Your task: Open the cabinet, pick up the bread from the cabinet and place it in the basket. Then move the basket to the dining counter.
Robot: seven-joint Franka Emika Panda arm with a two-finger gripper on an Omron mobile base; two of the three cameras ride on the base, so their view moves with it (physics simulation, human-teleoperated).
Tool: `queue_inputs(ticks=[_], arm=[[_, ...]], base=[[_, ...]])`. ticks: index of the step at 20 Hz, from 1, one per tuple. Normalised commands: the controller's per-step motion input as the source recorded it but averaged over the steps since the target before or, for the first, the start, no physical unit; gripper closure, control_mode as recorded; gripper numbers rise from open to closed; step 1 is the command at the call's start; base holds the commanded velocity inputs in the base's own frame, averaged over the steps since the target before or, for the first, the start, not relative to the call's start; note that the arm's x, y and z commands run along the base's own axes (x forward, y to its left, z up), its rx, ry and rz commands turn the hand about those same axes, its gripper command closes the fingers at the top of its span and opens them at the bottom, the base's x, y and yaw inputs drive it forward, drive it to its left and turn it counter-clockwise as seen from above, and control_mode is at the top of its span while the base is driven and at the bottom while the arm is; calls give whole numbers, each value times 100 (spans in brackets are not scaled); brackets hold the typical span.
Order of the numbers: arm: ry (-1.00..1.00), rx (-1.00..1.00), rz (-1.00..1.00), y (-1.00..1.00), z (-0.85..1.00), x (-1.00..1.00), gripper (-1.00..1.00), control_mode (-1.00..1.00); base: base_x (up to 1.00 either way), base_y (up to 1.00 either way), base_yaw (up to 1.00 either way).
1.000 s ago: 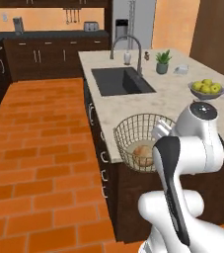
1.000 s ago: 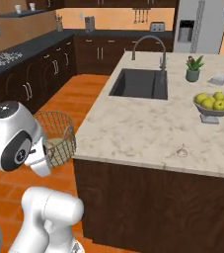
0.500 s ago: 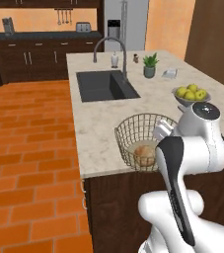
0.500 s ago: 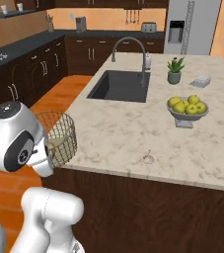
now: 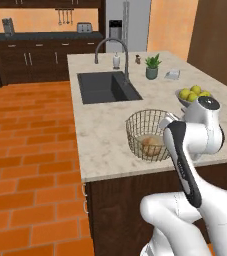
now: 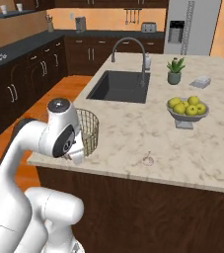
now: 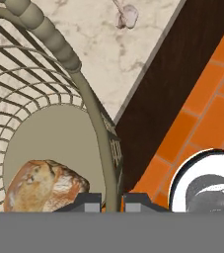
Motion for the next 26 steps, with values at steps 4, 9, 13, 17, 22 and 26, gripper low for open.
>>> queue_inputs(ticks=[4,9,13,17,22,26], arm=[[2,4,4,-56,-29,100,100,-100],[4,1,1,-28,-26,100,100,-100],[6,0,0,0,-38,92,100,-100],[9,0,0,-1,-50,59,100,-100],[4,0,0,-3,-45,23,100,-100],[4,0,0,0,-42,18,100,-100]], base=[[0,0,0],[0,0,0],[0,0,0],[0,0,0],[0,0,0],[0,0,0]])
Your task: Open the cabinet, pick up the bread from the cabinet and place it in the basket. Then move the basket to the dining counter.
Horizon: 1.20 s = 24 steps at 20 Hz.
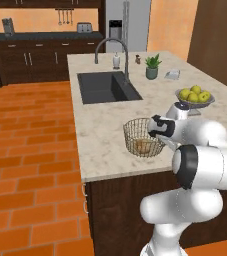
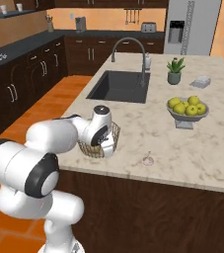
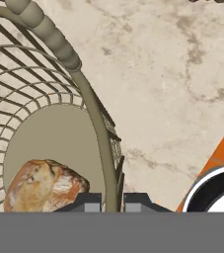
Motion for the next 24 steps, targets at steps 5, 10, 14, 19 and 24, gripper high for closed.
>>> queue_inputs(ticks=[5,10,14,19,24], arm=[[1,0,0,0,-29,38,100,-100],[0,0,0,0,-25,52,100,-100],[0,0,0,1,-10,40,-100,-100],[-1,0,-2,-2,22,-1,-100,-100],[-14,8,4,0,66,-46,-100,-100]], base=[[0,0,0],[0,0,0],[0,0,0],[0,0,0],[0,0,0]])
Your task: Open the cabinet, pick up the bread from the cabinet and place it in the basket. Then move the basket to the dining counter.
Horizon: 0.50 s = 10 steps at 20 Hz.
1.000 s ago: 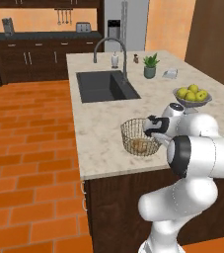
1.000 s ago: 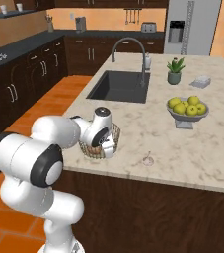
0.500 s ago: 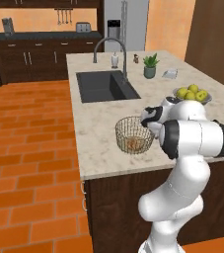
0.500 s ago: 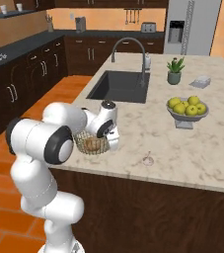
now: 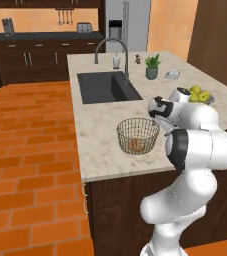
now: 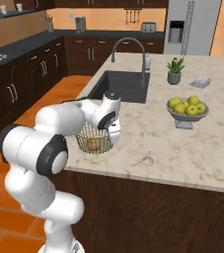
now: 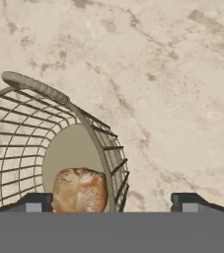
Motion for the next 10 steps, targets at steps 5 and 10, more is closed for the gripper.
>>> queue_inputs(ticks=[5,10], arm=[[-21,3,5,0,88,-75,-100,-100],[-20,0,9,0,72,-86,-100,-100]], base=[[0,0,0],[0,0,0]])
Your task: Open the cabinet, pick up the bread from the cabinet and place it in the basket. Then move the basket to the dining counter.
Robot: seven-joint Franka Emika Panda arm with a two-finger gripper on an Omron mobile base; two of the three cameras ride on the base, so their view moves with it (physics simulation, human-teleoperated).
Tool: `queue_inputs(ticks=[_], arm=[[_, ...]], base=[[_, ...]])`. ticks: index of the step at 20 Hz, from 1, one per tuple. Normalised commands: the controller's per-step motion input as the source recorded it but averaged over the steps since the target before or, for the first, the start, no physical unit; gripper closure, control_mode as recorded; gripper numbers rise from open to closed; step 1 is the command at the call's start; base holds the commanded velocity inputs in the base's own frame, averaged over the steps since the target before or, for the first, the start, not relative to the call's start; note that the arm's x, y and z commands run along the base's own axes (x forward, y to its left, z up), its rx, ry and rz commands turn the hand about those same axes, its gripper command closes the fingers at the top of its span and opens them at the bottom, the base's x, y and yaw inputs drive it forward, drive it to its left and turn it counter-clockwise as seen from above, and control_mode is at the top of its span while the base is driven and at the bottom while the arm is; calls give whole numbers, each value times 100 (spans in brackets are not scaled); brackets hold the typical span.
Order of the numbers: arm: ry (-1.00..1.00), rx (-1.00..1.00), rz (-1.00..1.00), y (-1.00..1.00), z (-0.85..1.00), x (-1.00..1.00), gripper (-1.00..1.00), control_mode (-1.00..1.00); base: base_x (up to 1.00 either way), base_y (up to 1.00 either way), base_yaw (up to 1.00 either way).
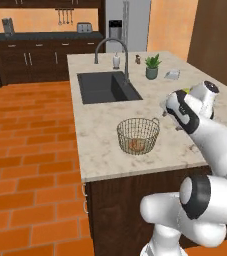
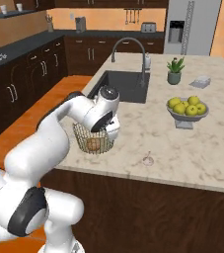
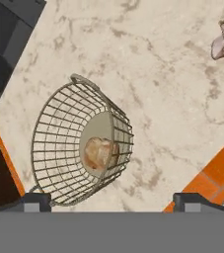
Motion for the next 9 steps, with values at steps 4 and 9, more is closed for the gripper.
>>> queue_inputs(ticks=[4,9], arm=[[-23,1,12,9,61,-100,-100,-100],[-24,0,11,38,67,-100,-100,-100]], base=[[0,0,0],[0,0,0]])
